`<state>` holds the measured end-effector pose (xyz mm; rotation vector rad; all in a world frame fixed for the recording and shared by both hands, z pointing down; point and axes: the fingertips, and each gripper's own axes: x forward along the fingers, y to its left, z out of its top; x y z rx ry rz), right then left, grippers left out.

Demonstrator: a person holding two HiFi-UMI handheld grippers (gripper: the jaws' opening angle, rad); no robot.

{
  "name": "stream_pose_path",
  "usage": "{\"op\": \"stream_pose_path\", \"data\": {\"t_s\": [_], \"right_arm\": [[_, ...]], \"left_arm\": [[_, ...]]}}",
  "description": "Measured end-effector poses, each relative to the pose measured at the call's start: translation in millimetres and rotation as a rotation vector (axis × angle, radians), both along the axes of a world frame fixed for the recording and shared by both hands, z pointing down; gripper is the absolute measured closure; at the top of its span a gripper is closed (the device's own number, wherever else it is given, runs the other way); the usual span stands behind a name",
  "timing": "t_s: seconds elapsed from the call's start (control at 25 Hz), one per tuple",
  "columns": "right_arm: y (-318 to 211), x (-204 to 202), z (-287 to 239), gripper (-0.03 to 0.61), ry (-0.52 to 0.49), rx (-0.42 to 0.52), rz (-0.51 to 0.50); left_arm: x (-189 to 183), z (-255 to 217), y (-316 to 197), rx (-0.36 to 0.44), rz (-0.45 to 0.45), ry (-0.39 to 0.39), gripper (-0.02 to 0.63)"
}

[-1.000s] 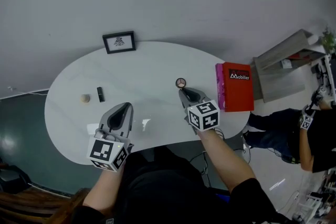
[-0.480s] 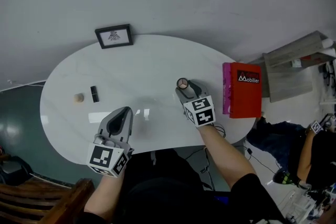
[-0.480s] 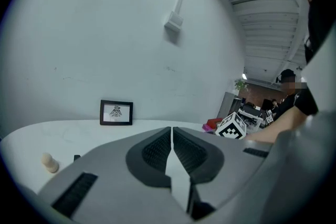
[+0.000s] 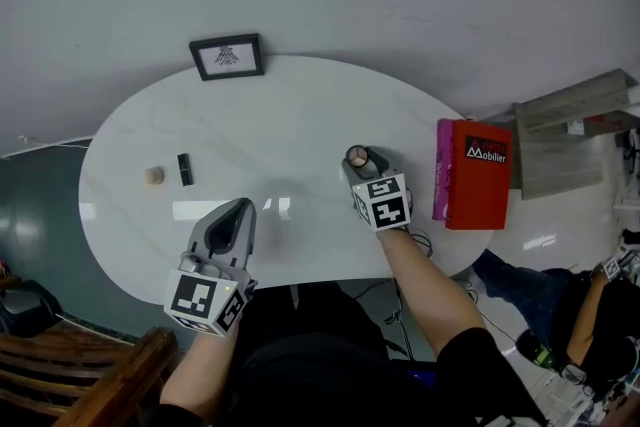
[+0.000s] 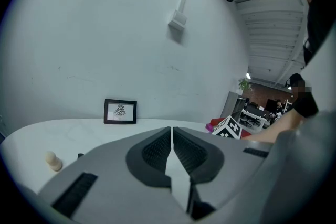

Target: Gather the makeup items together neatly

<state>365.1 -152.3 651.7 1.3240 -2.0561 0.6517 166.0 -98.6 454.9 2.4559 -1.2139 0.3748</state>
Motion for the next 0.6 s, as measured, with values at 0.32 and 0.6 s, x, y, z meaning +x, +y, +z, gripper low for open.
{"op": "stream_pose_path", "data": {"t_s": [0.32, 0.6], "right_arm": [[3, 1, -17, 0.367, -0.023, 0.002, 0.020], [7, -12, -86, 0.367, -0.033, 0.088, 0.034]], "left_arm": [[-12, -23, 6, 0.048, -0.025, -0.003, 0.591], [-45, -52, 2, 0.118, -0.046, 0.039, 0.591]]}}
